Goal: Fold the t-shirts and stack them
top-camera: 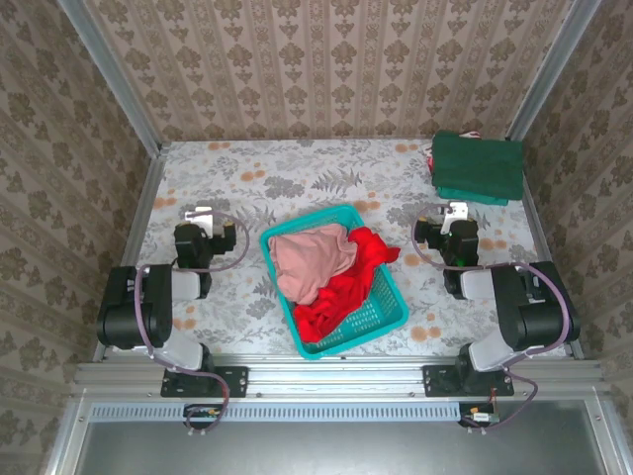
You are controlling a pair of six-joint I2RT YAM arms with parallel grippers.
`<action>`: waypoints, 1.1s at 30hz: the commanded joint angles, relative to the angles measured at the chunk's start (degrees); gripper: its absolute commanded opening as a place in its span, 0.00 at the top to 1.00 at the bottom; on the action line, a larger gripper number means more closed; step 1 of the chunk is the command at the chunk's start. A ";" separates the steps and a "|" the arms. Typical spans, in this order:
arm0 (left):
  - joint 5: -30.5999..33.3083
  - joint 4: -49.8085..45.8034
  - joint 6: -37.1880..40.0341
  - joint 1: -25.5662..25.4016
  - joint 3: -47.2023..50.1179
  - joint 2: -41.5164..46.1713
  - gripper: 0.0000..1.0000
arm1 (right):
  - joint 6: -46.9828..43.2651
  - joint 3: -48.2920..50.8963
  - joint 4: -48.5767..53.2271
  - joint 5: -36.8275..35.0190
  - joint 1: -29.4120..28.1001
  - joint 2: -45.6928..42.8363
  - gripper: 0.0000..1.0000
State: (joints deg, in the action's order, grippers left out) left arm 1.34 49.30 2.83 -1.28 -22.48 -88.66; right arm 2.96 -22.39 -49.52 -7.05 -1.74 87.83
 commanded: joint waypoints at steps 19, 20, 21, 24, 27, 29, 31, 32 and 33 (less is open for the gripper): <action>-2.00 0.21 0.51 0.73 -0.81 0.26 0.00 | -0.67 -0.81 0.21 0.95 0.16 -0.18 0.00; -2.03 0.23 0.51 0.74 -0.81 0.25 0.00 | -0.65 -0.83 0.21 0.91 0.16 -0.20 0.00; -1.96 0.24 0.51 0.67 -0.81 0.29 0.00 | -0.68 -0.81 0.21 0.92 0.16 -0.20 0.00; -1.76 0.26 0.68 0.51 -0.79 0.28 0.00 | -0.73 -0.72 0.17 0.89 0.16 -0.21 0.00; 0.28 -6.54 2.23 -1.10 -3.21 3.41 0.00 | -1.07 -2.94 4.87 1.39 0.08 -2.17 0.00; 8.39 -23.74 1.39 -4.85 -9.05 11.27 0.00 | -1.38 -9.77 22.22 2.37 -0.58 -7.46 0.00; 11.50 -39.98 -5.85 -6.01 -15.96 18.33 0.00 | 0.74 -16.26 35.14 8.98 -0.55 -14.41 0.00; 11.93 -48.03 -14.25 -5.94 -19.34 21.46 0.00 | 2.75 -18.95 40.23 13.72 -0.55 -17.79 0.00; 12.54 -56.45 -22.81 -5.80 -22.21 24.14 0.00 | 5.68 -20.80 44.19 18.25 -0.55 -20.26 0.00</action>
State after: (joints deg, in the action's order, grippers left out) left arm 7.84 17.32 -3.60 -7.16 -36.29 -73.01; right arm 4.08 -36.07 -21.58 -0.69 -1.91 76.18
